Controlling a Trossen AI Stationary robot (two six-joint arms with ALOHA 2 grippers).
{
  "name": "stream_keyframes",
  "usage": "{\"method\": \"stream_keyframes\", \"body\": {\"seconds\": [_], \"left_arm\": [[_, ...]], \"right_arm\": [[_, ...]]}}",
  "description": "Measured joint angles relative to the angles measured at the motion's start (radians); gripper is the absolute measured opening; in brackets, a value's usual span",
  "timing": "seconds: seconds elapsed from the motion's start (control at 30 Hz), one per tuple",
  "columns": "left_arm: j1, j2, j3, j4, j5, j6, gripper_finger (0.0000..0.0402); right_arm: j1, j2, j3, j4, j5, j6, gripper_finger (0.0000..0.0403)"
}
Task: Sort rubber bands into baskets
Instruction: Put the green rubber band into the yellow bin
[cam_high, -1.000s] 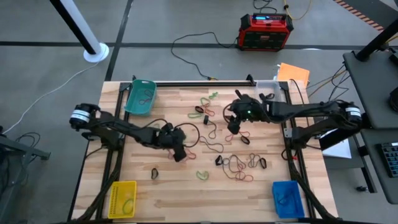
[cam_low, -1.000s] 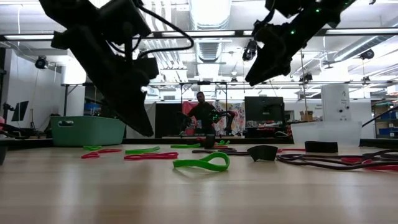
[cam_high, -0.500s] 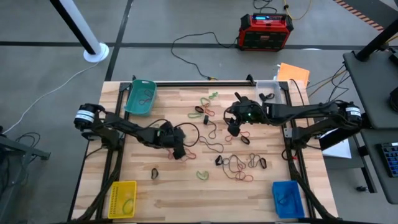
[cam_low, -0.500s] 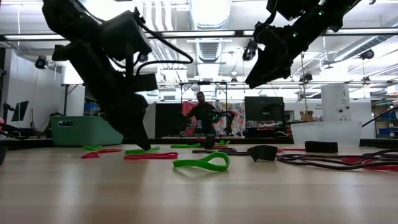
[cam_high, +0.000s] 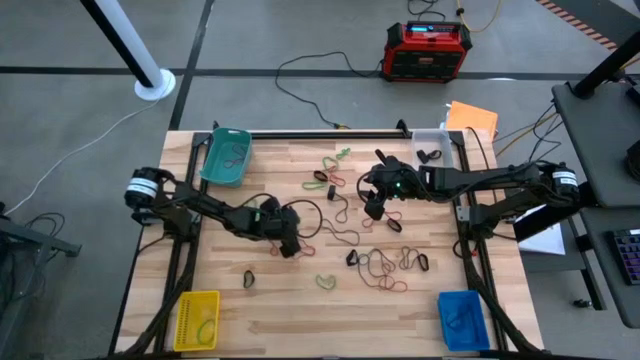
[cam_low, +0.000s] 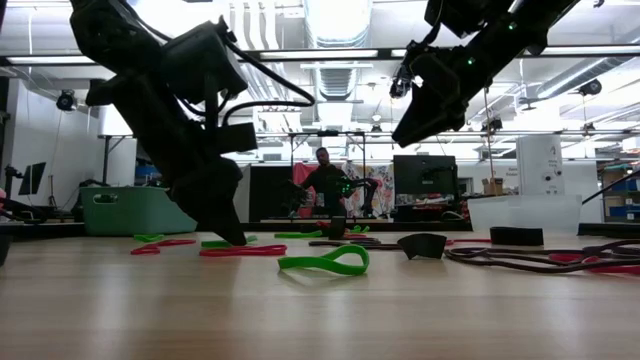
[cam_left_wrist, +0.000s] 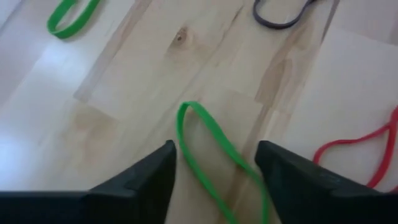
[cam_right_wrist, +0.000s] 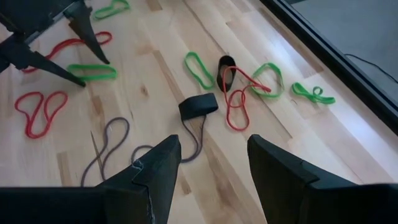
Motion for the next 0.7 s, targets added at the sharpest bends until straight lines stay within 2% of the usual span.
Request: {"method": "stream_keyframes", "body": {"seconds": [0.3,0.5,0.7], "left_arm": [[0.0,-0.006,-0.002,0.002,0.0,0.021,0.0014],[-0.044,-0.072,-0.001,-0.016,-0.009,0.072,0.0002],[-0.082,-0.218,0.005,-0.002,-0.009,0.087,0.0]], "right_arm": [[0.001,0.0,0.0,0.004,0.0,0.001,0.0183],[0.002,0.0,-0.002,0.008,0.0,0.001,0.0183],[0.002,0.0,-0.015,0.036,0.0,0.0,0.0183]]}}
